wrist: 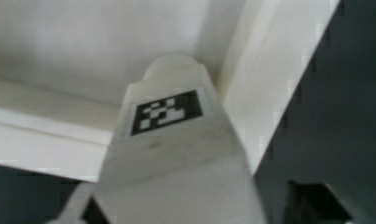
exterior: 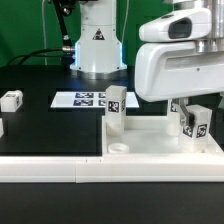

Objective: Assemble square table

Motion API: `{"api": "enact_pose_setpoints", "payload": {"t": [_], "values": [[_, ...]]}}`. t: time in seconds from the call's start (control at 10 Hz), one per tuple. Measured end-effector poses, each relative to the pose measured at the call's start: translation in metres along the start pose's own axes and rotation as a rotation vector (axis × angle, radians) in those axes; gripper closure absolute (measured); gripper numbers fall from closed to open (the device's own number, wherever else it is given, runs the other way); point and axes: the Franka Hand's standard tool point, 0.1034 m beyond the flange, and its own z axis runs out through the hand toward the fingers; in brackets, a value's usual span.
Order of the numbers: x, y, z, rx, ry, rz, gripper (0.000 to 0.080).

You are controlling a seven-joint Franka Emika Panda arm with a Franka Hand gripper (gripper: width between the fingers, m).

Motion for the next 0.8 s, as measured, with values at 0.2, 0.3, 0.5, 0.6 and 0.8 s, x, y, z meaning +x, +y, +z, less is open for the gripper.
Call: {"api": "enact_pose_setpoints", "payload": {"t": [0.2,0.3,0.5,0.6,0.8], "values": [[0.0,0.005,0.0,-0.005,0.0,0.141,0.0503],[0.0,0.006,0.0,-0.006,0.001,0.208,0.0503],[0.003,0.012,0.0,-0.008,0.006,0.358,0.0503],[0.004,0.014,0.0,-0.007,0.006,0.479,0.0503],[0.003,0.024,-0.001,-0.001,-0.015,0.778,0.0504]]}}
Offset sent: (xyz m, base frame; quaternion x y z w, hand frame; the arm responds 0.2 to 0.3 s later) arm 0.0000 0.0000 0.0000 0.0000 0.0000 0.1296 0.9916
